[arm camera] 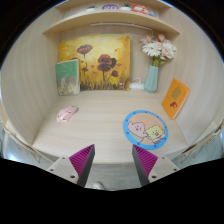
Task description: Arrange mouse
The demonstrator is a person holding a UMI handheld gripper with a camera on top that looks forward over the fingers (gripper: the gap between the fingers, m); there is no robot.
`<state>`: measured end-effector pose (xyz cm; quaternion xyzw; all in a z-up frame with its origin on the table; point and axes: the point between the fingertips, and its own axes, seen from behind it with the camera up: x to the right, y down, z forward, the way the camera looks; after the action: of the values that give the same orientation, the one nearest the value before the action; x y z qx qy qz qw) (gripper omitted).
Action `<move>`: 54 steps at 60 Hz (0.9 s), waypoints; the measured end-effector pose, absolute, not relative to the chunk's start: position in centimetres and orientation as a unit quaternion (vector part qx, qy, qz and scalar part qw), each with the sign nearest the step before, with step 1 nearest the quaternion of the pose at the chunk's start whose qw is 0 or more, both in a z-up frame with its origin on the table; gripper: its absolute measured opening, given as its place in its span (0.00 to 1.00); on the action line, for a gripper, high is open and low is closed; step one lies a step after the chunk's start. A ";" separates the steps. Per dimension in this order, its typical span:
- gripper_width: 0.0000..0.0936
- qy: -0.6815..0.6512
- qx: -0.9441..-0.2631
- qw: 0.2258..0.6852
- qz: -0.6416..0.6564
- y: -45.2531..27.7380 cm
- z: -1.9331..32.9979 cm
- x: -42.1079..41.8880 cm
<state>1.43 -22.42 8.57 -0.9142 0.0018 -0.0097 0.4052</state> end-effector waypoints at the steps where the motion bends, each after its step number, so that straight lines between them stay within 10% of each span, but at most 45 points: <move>1: 0.80 -0.001 -0.915 0.402 -0.008 -22.4 7.9 0.4; 22: 0.81 -0.043 -0.923 0.376 0.066 -16.1 1.0 -17.2; 54: 0.79 -0.027 -0.923 0.380 0.056 -0.1 -0.6 -24.2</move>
<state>-24.20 -0.06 -0.59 -0.9227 -0.0271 0.0562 0.3804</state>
